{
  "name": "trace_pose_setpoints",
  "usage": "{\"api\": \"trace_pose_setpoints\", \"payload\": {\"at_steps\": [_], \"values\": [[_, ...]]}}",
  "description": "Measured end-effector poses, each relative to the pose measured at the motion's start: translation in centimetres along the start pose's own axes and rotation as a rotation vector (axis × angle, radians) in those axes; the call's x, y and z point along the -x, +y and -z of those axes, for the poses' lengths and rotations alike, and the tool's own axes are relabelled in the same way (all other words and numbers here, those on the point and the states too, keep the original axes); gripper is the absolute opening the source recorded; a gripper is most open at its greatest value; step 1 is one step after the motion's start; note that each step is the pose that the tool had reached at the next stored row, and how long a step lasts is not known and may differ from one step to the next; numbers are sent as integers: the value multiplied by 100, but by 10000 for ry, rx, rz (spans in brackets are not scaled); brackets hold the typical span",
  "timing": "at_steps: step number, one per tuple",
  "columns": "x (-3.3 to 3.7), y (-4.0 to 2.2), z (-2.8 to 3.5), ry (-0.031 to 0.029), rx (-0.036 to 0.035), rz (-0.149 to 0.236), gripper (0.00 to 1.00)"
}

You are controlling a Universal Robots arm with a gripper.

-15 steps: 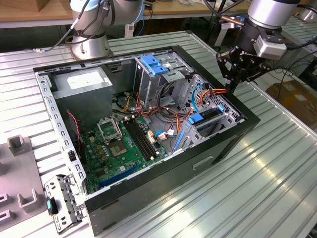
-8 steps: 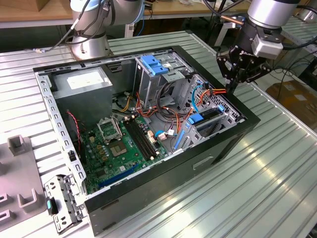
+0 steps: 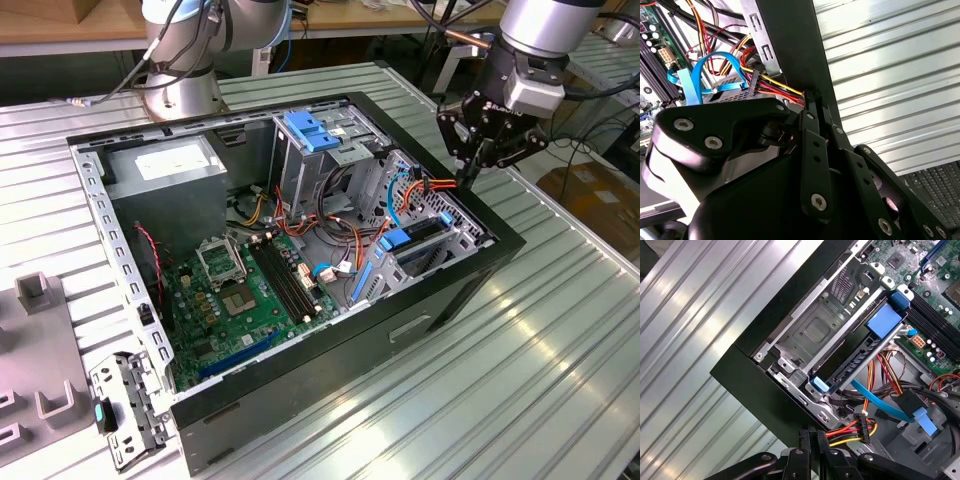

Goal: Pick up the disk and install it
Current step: 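Insert the first disk wire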

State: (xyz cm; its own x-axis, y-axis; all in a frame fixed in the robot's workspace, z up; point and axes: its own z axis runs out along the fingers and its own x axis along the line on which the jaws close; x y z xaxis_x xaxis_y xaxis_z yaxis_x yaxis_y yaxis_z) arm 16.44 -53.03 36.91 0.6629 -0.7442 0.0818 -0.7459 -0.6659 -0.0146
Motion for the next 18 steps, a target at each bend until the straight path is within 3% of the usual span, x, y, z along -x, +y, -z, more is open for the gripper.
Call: {"api": "trace_pose_setpoints", "payload": {"at_steps": [13,18], "values": [[93,110,9,2,9,-109,17],[95,112,10,13,70,-843,17]]}}
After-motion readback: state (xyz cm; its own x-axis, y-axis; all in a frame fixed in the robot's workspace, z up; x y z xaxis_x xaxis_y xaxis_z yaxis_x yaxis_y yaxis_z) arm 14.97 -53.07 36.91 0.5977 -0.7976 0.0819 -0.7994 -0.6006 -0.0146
